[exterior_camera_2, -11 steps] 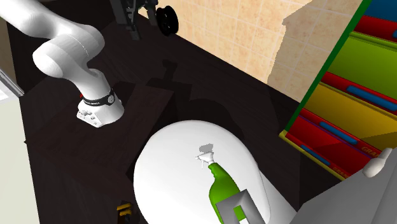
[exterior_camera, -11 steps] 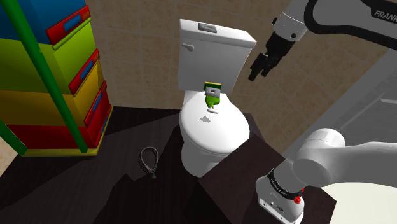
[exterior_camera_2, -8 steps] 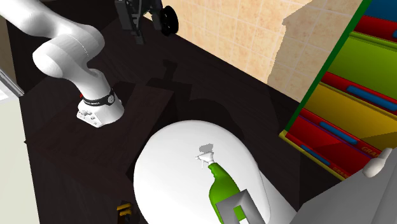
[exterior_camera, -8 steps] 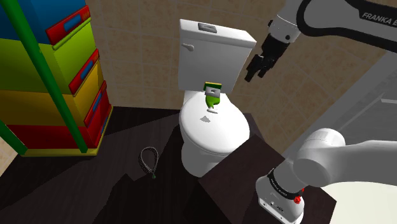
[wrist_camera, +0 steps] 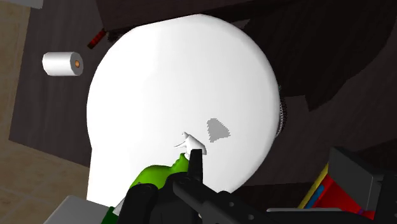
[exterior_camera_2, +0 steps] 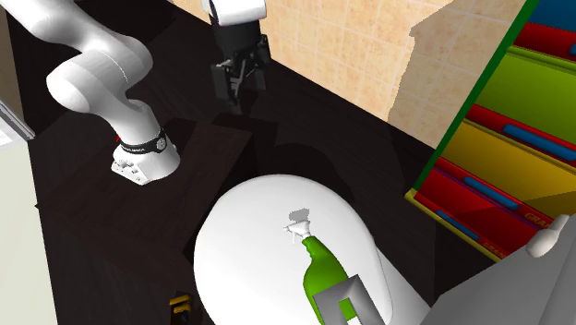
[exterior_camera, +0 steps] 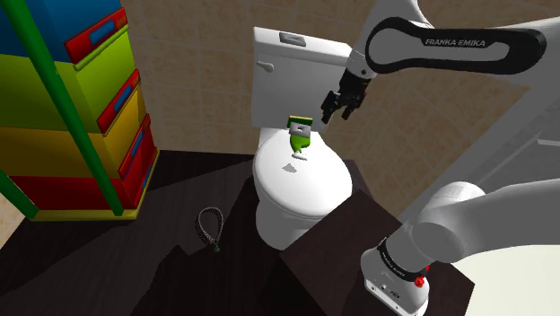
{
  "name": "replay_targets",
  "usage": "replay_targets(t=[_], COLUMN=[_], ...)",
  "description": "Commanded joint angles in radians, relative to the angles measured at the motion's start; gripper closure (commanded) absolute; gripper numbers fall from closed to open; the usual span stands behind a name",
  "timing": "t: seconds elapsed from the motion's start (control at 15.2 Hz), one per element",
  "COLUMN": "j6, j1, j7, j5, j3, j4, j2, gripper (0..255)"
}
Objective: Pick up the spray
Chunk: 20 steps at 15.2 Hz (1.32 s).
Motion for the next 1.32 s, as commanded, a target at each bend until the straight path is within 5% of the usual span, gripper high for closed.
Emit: replay_targets(t=[0.0, 1.25], j6=[0.051, 0.387], j1=[-0.008, -0.070], j7=[0.015, 0.107], j5=[0.002, 0.094], j3=[-0.006, -0.065], j4=[0.011, 0.300], j2=[0.071, 0.799], gripper=[0, 0])
